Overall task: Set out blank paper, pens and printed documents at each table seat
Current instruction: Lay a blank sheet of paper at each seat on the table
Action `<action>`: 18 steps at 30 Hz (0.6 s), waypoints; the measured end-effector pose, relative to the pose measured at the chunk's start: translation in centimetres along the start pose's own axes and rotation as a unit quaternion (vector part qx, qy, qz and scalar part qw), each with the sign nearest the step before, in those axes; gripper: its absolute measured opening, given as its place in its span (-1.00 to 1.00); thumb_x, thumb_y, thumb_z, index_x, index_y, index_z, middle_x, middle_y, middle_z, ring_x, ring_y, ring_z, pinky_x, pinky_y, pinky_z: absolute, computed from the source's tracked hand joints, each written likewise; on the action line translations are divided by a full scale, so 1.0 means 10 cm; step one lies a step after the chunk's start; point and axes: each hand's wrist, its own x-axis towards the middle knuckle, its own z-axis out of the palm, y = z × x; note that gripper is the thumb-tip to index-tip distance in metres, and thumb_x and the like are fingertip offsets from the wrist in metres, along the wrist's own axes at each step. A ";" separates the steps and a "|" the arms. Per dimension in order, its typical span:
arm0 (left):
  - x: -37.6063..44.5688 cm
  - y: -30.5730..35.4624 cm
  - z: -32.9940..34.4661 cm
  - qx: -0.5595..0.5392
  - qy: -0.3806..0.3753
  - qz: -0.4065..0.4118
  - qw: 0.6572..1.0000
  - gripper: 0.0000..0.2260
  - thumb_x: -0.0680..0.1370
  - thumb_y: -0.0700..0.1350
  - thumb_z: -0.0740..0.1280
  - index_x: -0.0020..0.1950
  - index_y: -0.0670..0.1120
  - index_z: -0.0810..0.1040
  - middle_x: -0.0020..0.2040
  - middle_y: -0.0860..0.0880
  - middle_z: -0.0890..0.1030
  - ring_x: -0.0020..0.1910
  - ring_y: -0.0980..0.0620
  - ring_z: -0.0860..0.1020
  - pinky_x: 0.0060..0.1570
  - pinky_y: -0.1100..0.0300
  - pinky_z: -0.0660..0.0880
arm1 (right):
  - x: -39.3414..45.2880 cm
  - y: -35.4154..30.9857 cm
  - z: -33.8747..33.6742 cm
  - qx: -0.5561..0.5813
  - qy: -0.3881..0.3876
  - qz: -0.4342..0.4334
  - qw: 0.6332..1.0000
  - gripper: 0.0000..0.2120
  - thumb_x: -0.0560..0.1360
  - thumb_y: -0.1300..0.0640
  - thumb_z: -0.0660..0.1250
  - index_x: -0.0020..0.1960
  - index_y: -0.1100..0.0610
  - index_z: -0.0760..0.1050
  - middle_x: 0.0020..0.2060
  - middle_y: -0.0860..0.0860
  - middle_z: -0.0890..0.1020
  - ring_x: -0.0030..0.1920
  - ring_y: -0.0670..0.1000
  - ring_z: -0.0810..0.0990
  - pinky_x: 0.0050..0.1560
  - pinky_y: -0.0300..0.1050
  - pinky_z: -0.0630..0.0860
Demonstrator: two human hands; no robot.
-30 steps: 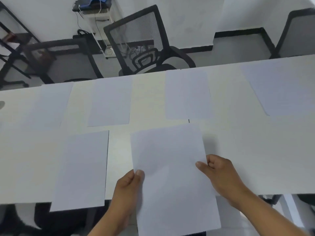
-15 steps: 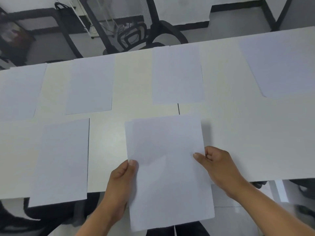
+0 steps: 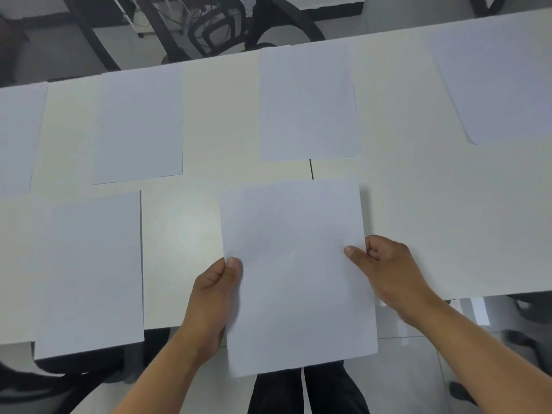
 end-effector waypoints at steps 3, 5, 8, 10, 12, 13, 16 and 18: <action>0.02 0.02 -0.12 0.013 0.011 0.011 1.000 -0.68 0.79 0.00 0.25 0.20 -0.17 0.72 0.15 -0.16 0.79 0.18 -0.23 0.75 0.26 -0.19 0.65 | 0.05 0.02 0.01 -0.022 0.007 0.000 1.000 -0.47 0.64 0.01 0.47 -0.26 0.04 0.15 -0.40 -0.07 0.16 -0.37 -0.03 0.10 -0.37 -0.11 0.11; 0.04 0.04 -0.23 0.014 0.019 0.019 1.000 -0.67 0.79 0.01 0.27 0.21 -0.21 0.69 0.17 -0.21 0.77 0.23 -0.28 0.72 0.33 -0.26 0.62 | 0.08 0.00 0.01 -0.060 0.015 -0.004 0.998 -0.47 0.64 -0.02 0.45 -0.26 0.04 0.13 -0.46 -0.14 0.16 -0.40 -0.05 0.11 -0.35 -0.10 0.13; 0.03 0.09 -0.37 0.007 0.032 0.029 0.999 -0.66 0.78 0.01 0.28 0.21 -0.26 0.67 0.18 -0.24 0.76 0.25 -0.29 0.71 0.33 -0.23 0.62 | 0.09 -0.05 0.01 -0.104 0.037 -0.010 0.994 -0.49 0.66 -0.04 0.42 -0.25 0.06 0.15 -0.45 -0.13 0.21 -0.39 -0.05 0.14 -0.35 -0.08 0.16; -0.01 0.12 -0.46 -0.004 0.034 0.026 0.999 -0.65 0.77 0.02 0.28 0.23 -0.26 0.66 0.19 -0.25 0.75 0.26 -0.31 0.70 0.35 -0.26 0.60 | 0.07 -0.11 0.00 -0.127 0.044 -0.016 0.991 -0.51 0.67 -0.04 0.40 -0.24 0.07 0.17 -0.40 -0.05 0.24 -0.36 -0.01 0.17 -0.34 -0.07 0.17; -0.04 0.14 -0.54 -0.011 0.035 0.015 0.999 -0.67 0.77 0.03 0.29 0.22 -0.21 0.69 0.21 -0.24 0.75 0.28 -0.32 0.70 0.40 -0.33 0.55 | 0.08 -0.11 0.00 -0.146 0.046 -0.012 0.988 -0.52 0.67 -0.05 0.39 -0.23 0.08 0.19 -0.38 -0.02 0.27 -0.36 0.00 0.19 -0.35 -0.07 0.19; -0.07 0.15 -0.57 -0.015 0.035 0.012 0.999 -0.68 0.77 0.03 0.29 0.22 -0.17 0.72 0.21 -0.21 0.76 0.27 -0.31 0.71 0.40 -0.34 0.54 | 0.09 -0.11 0.00 -0.154 0.049 -0.008 0.987 -0.53 0.67 -0.06 0.39 -0.23 0.08 0.20 -0.38 -0.02 0.28 -0.36 0.00 0.20 -0.35 -0.07 0.20; -0.15 0.22 -0.64 -0.026 0.031 0.021 0.999 -0.69 0.77 0.03 0.30 0.20 -0.17 0.73 0.19 -0.22 0.77 0.24 -0.30 0.72 0.39 -0.36 0.54 | 0.12 -0.12 0.00 -0.167 0.074 0.006 0.983 -0.53 0.68 -0.06 0.38 -0.24 0.08 0.20 -0.39 -0.02 0.30 -0.37 0.01 0.23 -0.35 -0.07 0.22; -0.16 0.22 -0.68 -0.025 0.034 0.031 0.999 -0.59 0.72 0.07 0.35 0.23 -0.30 0.62 0.20 -0.29 0.74 0.25 -0.33 0.70 0.40 -0.38 0.53 | 0.14 -0.13 0.00 -0.182 0.090 0.019 0.979 -0.53 0.68 -0.06 0.38 -0.24 0.09 0.22 -0.40 -0.02 0.32 -0.38 0.02 0.25 -0.35 -0.07 0.22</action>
